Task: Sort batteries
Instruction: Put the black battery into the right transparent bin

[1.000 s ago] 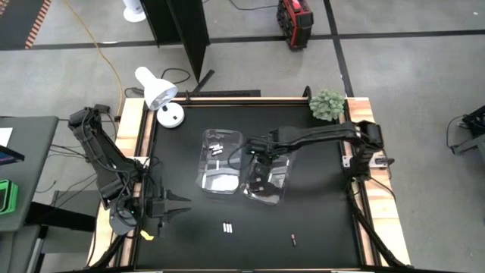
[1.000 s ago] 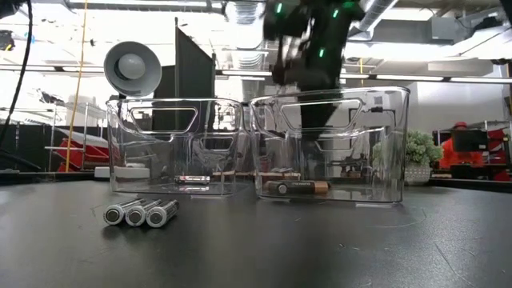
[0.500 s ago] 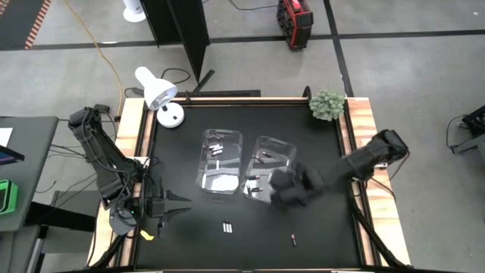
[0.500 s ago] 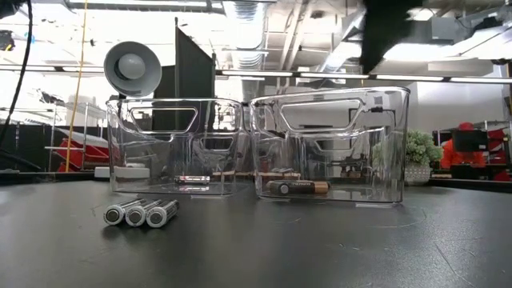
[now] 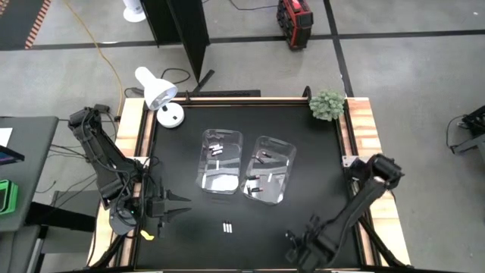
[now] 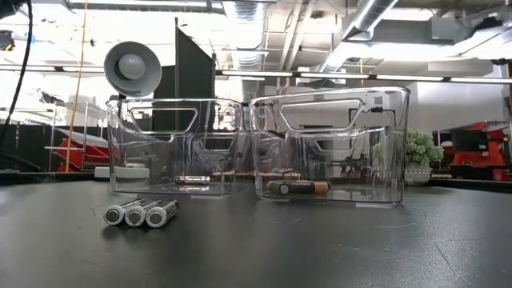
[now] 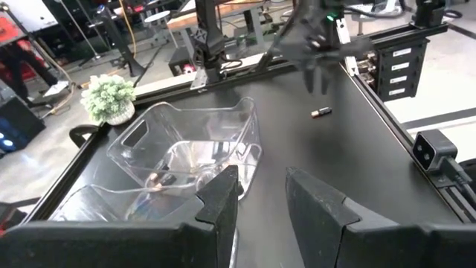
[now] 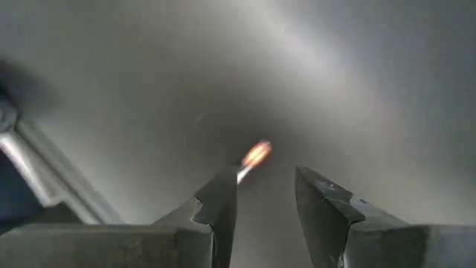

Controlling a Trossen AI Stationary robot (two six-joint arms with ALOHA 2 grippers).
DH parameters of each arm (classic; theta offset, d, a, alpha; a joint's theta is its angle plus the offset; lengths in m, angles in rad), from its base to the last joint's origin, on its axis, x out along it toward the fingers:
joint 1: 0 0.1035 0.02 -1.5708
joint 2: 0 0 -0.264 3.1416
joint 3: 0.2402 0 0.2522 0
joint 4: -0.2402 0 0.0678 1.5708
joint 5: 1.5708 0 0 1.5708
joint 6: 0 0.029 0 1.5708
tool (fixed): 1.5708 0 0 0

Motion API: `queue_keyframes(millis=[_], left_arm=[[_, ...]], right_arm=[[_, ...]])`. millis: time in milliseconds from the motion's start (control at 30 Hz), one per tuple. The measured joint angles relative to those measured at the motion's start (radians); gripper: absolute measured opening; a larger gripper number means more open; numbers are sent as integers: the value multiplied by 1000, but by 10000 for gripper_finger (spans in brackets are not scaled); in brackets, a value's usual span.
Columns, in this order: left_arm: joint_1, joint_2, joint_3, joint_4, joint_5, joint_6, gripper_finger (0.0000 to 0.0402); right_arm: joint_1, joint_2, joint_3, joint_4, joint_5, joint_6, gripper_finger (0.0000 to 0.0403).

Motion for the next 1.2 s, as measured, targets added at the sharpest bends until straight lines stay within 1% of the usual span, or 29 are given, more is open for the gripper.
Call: queue_keyframes(millis=[67,167,267,667,833,933,1200], left_arm=[[0,0,0,0,0,0,107],[0,0,0,0,0,0,107],[0,0,0,-1,0,0,107],[0,0,0,-3,-1,3,107],[0,0,0,-3,-1,3,107],[0,0,0,-3,-1,-1,107],[0,0,0,-3,-1,4,107]], right_arm=[[15,42,0,39,-10,35,149],[20,91,0,53,-27,87,149],[18,119,0,54,-33,97,149],[-46,115,1,65,-59,89,149],[-66,115,1,64,-92,83,149],[-66,115,1,61,-108,109,149],[-65,116,1,60,-126,131,127]])
